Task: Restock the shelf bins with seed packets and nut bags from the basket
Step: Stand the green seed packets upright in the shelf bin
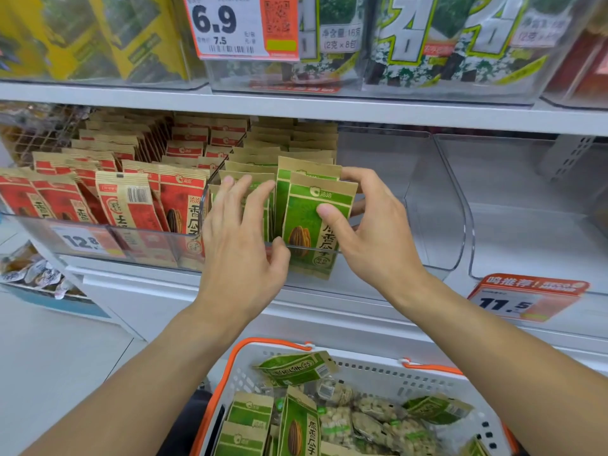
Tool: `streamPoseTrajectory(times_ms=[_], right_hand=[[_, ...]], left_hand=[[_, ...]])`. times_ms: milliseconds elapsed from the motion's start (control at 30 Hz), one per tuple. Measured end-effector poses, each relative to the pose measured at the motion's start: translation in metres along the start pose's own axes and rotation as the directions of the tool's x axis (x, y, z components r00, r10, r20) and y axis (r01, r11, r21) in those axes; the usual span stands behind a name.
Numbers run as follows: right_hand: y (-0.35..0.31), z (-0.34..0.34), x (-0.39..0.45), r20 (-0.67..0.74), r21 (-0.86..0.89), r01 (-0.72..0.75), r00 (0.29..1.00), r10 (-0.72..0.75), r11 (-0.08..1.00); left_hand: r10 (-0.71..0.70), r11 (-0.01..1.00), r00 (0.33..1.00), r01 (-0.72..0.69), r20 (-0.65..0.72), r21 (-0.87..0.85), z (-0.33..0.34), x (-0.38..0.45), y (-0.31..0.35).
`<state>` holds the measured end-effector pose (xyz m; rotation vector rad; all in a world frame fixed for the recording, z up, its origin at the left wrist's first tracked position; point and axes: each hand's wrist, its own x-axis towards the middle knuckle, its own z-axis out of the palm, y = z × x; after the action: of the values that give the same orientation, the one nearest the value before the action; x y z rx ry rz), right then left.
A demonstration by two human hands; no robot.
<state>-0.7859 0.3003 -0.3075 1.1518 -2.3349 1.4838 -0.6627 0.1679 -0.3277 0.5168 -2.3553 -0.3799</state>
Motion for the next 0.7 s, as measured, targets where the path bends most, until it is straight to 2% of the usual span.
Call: streamPoseTrajectory(times_ms=[167, 300, 367, 533, 700], right_hand=[[0.003, 0.004, 0.002, 0.064, -0.061, 0.008, 0.998, -0.004, 0.998], [0.007, 0.008, 0.002, 0.126, -0.121, 0.018, 0.992, -0.002, 0.992], [0.007, 0.005, 0.004, 0.121, -0.119, -0.006, 0.992, 0.020, 0.993], [0.005, -0.006, 0.003, 0.051, -0.061, -0.031, 0.998, 0.035, 0.998], [0.006, 0.001, 0.007, 0.022, 0.001, -0.057, 0.998, 0.057, 0.998]], left_hand=[[0.091, 0.994, 0.992, -0.095, -0.082, -0.051, -0.006, 0.007, 0.007], [0.210, 0.977, 0.977, -0.211, 0.024, 0.038, -0.001, 0.013, 0.010], [0.214, 0.973, 0.974, -0.219, 0.070, 0.075, 0.005, 0.014, 0.008], [0.184, 0.981, 0.983, -0.183, -0.009, 0.055, 0.007, 0.022, 0.007], [0.194, 0.981, 0.981, -0.193, -0.030, 0.022, 0.010, 0.023, 0.011]])
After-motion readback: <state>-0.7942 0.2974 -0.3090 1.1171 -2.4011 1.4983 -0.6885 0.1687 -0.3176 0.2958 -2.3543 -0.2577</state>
